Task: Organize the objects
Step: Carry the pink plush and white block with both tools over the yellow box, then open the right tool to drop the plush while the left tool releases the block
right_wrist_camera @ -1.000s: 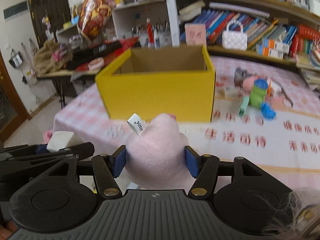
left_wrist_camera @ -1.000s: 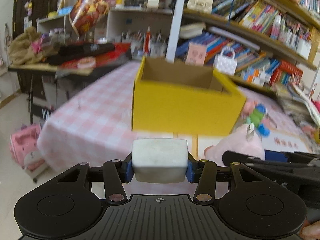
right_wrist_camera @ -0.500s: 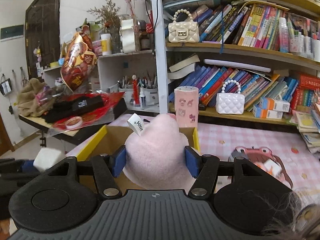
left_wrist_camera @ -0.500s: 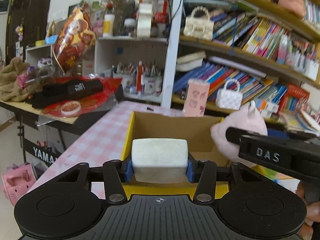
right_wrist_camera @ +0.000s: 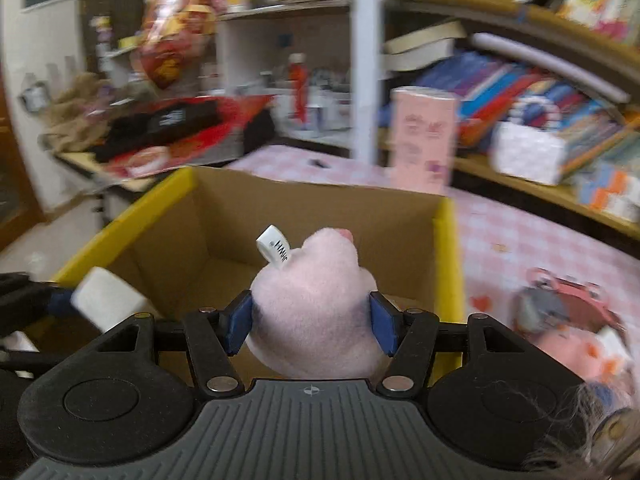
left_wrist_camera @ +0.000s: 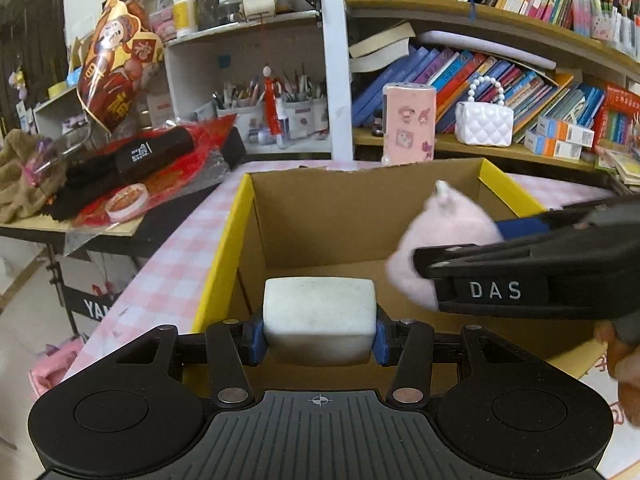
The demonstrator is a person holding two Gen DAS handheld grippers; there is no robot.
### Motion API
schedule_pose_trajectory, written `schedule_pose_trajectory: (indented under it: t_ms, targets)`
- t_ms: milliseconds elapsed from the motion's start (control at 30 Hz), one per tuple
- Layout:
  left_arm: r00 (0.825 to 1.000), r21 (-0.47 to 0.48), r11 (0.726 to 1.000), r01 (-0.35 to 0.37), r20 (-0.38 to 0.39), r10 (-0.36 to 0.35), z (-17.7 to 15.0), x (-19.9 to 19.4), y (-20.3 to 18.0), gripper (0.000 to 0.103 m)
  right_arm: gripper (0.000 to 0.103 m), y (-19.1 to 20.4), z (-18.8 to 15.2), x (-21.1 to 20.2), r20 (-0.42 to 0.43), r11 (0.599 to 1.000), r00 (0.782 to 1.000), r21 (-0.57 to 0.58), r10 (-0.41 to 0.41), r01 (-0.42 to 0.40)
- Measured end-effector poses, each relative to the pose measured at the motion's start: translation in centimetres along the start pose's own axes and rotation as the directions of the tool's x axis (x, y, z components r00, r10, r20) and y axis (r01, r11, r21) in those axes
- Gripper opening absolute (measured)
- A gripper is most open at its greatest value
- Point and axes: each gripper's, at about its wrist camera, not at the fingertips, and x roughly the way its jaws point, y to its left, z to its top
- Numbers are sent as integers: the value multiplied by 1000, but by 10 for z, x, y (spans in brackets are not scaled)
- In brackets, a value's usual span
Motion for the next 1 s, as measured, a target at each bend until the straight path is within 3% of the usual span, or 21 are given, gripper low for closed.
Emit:
schedule_pose_trajectory:
  t_ms: [100,200,333,433,467,567,667,833,1000]
  targets:
    - [1000,-27,1000,-14,-3,14,1,-1,0,48,59,-2,6,10,-52,990,991,-54,125,-128]
    - [999,-47,998,-31,-8,31,3,0,-1,48,50,-6,9,17,-82,983,981,-41,178,-182]
    - [999,-74,996,-46,3,47,4,1,-1,49,51,-5,14,21,-62,977,980,-82,191,-195]
    - [999,-67,996,-52,-11,52,9,3,-2,59,56,-7,18,21,-48,983,984,-66,169,-172]
    - [999,-68,996,-49,-1,49,10,-1,-1,69,57,-7,18,20,-45,984,985,-59,166,-169]
    - [996,-55,998,-43,69,47,12,-22,-2,82,61,-8,16,6,3,990,990,-6,141,-141]
    - [992,-61,997,-40,114,46,12,-43,-1,84,61,-9,14,-16,65,990,989,47,132,-136]
    - [993,-131,991,-27,115,42,-1,-75,2,84,65,-4,3,-63,145,997,988,55,43,-51]
    - [997,-208,977,-48,55,60,-29,-95,2,88,67,4,-27,-92,108,994,992,94,-66,56]
